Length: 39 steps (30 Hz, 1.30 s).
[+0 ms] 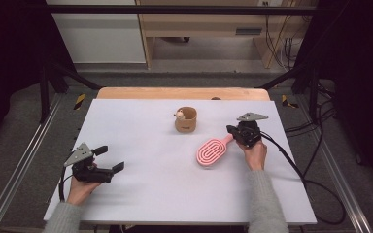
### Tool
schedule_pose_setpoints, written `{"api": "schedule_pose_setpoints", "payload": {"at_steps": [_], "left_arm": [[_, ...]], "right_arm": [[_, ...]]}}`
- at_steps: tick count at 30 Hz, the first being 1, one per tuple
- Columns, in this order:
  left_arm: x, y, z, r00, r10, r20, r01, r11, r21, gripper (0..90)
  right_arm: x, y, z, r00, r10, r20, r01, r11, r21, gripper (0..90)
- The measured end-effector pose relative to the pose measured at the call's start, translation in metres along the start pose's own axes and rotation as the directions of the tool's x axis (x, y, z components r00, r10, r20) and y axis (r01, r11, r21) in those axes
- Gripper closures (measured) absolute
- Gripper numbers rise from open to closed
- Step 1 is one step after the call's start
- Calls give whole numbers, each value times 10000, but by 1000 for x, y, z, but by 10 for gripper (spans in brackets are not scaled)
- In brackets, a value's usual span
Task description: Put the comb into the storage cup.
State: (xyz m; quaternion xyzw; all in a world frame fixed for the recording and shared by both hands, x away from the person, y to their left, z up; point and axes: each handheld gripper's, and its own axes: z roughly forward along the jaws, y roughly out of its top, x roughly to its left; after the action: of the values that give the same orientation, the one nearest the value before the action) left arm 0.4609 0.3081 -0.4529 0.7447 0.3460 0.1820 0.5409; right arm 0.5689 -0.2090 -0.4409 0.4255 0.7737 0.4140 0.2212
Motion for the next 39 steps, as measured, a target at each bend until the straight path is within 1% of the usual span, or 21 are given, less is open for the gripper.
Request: {"api": "schedule_pose_setpoints", "payload": {"at_steps": [11, 13, 17, 21, 30, 35, 39], "left_arm": [[0, 0, 0, 10000, -5, -7, 5, 10000, 24, 0], [0, 0, 0, 10000, -19, -15, 19, 10000, 31, 0], [0, 0, 1, 10000, -10, -5, 10, 10000, 48, 0], [0, -1, 1, 10000, -16, -6, 16, 10000, 63, 0], [0, -1, 1, 10000, -21, -17, 21, 10000, 62, 0], [0, -1, 1, 10000, -12, -23, 12, 10000, 66, 0], [0, -1, 1, 10000, -10, -27, 10, 10000, 64, 0]], "right_arm": [[-2, -3, 13, 9998, -37, 211, 28, 9991, 422, 900], [-2, -5, 16, 9996, -69, 287, 52, 9981, 607, 900], [-3, -7, 19, 9995, -34, 299, 11, 9970, 768, 900], [-4, -10, 23, 9993, -104, 349, 71, 9957, 927, 900], [-5, -11, 22, 9991, -129, 404, 87, 9947, 1024, 900], [-7, -13, 19, 9989, -114, 460, 58, 9928, 1200, 900], [-8, -14, 15, 9989, -138, 446, 83, 9925, 1221, 900]]}}
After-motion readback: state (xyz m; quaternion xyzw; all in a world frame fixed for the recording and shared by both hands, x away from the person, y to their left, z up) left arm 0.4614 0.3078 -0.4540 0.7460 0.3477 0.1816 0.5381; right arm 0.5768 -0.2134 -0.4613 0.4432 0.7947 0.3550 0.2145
